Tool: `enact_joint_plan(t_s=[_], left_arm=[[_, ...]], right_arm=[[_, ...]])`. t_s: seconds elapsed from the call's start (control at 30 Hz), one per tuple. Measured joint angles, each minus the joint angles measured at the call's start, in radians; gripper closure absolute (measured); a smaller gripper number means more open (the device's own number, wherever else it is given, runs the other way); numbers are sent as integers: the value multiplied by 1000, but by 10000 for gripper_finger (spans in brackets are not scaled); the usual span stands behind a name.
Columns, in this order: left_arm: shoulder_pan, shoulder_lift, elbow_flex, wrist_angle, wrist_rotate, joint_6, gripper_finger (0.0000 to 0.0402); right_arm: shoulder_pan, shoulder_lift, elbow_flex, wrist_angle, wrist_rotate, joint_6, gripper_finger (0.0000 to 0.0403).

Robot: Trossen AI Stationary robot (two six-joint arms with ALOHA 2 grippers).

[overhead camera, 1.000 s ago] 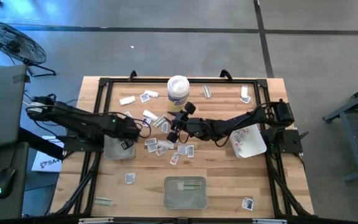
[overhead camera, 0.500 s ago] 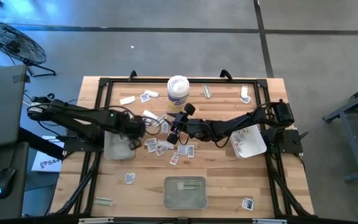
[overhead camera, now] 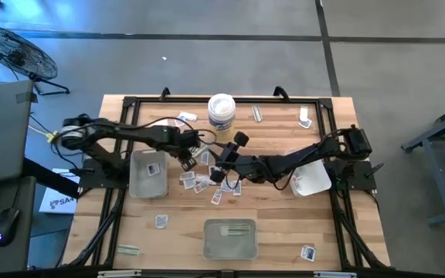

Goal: Pick & Place First Aid Supplies
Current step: Put the blue alcohol pad into the top gray bin

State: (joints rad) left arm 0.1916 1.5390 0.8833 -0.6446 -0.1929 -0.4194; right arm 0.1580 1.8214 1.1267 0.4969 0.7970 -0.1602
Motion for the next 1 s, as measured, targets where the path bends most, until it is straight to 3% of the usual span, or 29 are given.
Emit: enact_joint_plan(t_s=[0.17, 0.47, 0.83, 1.0], left_arm=[[5, 69, -1, 17, 0, -3, 279], [13, 78, -7, 18, -38, -83, 279], [50, 73, -60, 103, 19, -94, 280], [50, 74, -60, 108, 19, -108, 310]], right_arm=[[10, -13, 0, -6, 41, -24, 281], [6, -14, 0, -41, 38, 30, 281], [6, -14, 0, -62, 41, 49, 281], [6, -14, 0, -65, 42, 49, 281]])
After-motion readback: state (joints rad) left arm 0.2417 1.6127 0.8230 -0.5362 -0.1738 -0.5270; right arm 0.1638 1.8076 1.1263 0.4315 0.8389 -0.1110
